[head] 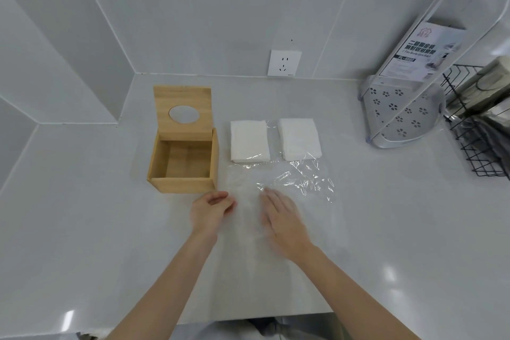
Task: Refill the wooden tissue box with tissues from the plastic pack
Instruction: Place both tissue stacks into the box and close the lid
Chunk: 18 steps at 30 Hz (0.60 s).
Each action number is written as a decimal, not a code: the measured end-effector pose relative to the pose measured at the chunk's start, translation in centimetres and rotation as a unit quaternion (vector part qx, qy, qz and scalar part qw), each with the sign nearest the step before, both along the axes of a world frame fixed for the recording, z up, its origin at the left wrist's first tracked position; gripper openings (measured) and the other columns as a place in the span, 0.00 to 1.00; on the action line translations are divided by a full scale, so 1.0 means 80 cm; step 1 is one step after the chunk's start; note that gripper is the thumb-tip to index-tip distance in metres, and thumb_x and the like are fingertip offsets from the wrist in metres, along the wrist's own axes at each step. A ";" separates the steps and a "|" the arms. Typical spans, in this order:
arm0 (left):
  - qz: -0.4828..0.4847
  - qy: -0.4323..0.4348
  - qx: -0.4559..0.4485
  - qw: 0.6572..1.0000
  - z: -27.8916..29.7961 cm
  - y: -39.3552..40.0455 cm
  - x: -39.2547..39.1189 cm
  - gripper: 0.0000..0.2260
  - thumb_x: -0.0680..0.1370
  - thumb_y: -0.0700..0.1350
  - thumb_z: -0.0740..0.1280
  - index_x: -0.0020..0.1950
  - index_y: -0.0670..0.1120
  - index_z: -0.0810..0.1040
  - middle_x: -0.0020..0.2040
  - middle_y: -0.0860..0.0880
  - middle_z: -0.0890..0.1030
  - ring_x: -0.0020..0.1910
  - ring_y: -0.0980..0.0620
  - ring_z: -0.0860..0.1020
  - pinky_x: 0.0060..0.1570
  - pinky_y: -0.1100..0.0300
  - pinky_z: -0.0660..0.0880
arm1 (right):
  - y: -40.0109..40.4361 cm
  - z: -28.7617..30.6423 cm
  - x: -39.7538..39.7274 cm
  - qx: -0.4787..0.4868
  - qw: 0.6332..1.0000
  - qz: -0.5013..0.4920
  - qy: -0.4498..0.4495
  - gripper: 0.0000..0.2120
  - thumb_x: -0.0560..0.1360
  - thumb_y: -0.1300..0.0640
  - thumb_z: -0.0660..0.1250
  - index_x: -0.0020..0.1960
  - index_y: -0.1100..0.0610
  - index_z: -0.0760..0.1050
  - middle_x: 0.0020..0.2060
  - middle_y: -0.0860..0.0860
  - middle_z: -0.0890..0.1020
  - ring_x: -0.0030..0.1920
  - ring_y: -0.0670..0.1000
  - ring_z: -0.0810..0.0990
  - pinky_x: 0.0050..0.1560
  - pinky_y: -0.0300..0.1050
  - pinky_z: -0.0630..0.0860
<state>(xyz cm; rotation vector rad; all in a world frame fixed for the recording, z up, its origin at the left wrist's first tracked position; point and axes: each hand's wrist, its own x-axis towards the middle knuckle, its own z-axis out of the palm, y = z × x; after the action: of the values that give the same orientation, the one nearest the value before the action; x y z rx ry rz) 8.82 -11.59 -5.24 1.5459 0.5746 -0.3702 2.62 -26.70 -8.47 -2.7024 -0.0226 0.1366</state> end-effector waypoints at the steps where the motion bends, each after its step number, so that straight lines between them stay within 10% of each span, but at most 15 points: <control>1: 0.002 0.005 -0.012 1.000 0.001 0.001 0.003 0.08 0.70 0.31 0.70 0.37 0.43 0.76 0.26 0.49 0.80 0.23 0.61 0.78 0.28 0.71 0.77 | 0.001 -0.003 0.006 0.004 1.000 0.000 0.008 0.26 0.75 0.51 0.48 0.70 0.60 0.63 0.70 0.56 0.67 0.71 0.52 0.58 0.69 0.46 0.50; 4: -0.003 0.019 -0.051 0.999 0.006 0.004 0.008 0.09 0.70 0.30 0.69 0.37 0.42 0.73 0.32 0.44 0.78 0.29 0.52 0.78 0.30 0.68 0.79 | 0.002 -0.008 0.024 -0.004 1.000 -0.017 0.024 0.31 0.74 0.46 0.41 0.75 0.57 0.52 0.75 0.52 0.53 0.75 0.50 0.48 0.70 0.44 0.37; 18: -0.083 0.070 -0.072 0.992 -0.006 0.003 0.027 0.05 0.73 0.39 0.68 0.37 0.42 0.80 0.28 0.51 0.81 0.27 0.56 0.79 0.30 0.67 0.76 | -0.002 -0.008 0.109 0.132 0.968 -0.209 -0.028 0.21 0.74 0.65 0.59 0.67 0.61 0.66 0.63 0.58 0.70 0.65 0.59 0.68 0.63 0.52 0.71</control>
<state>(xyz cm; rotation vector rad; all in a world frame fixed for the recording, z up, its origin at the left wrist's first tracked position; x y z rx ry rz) 10.95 -11.38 -5.70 1.4397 0.5176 -0.6369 11.32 -26.86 -9.11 -2.3816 0.4758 -0.0676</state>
